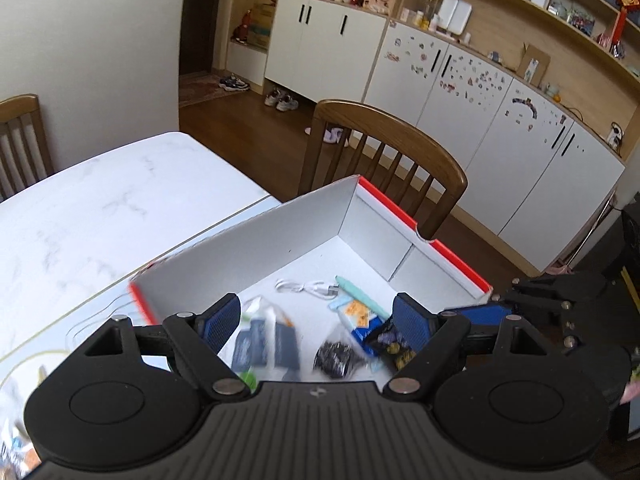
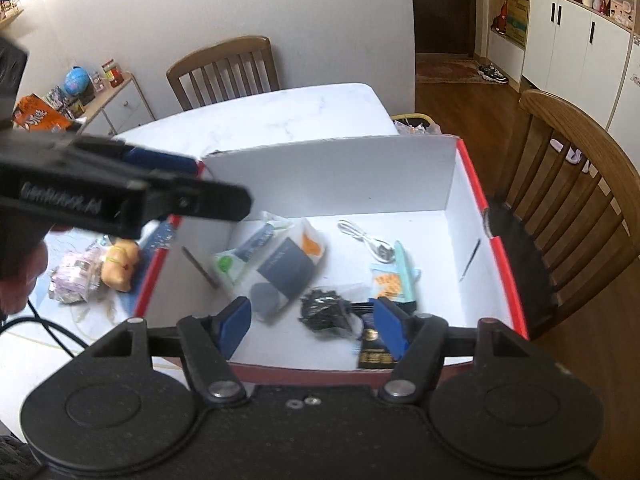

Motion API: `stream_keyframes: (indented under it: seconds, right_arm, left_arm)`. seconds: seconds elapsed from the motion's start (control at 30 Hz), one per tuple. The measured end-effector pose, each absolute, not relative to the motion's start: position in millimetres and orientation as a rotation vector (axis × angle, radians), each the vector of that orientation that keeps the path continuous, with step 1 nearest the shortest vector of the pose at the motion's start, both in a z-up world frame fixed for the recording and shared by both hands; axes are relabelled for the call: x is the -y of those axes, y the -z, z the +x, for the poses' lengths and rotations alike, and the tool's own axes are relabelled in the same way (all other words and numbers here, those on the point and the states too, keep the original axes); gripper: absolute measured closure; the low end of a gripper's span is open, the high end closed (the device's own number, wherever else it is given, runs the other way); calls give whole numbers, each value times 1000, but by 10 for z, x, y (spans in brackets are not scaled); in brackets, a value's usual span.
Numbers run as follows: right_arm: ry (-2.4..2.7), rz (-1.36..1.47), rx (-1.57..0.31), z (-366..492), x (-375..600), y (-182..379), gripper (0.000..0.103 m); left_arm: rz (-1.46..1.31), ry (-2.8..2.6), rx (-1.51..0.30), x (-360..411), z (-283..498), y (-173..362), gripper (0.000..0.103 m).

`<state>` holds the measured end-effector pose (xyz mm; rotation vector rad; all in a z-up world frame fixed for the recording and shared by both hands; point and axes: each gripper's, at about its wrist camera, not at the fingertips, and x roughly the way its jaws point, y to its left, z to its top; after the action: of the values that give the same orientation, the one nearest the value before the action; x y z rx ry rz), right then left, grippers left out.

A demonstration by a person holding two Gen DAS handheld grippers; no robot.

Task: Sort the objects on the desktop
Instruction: 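Move both tools out of the box back over the snack pile on the mat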

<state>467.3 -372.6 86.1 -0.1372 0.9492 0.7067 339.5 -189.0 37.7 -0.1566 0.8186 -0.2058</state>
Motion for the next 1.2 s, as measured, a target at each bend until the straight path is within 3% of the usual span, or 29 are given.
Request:
stream_keyframes:
  seconds: [0.3,0.43,0.6,1.2]
  right_arm:
    - [-706,-107,-893,4379,3540,-1004,26]
    - [-658,-98,-893,4277,3445,-1008,25]
    - [-627,-96,-896,4128,3316,-1007,24]
    - [-650,-147,-877,3555,2570,-998,23]
  left_arm:
    - [-179,199,-787,1571,2907,-434,17]
    - [-190,204,-781,1447,2748,-389,5]
    - [-225,228,-769,1276,2563,-332,0]
    - [-232,128,-752,482,1721,-178,0]
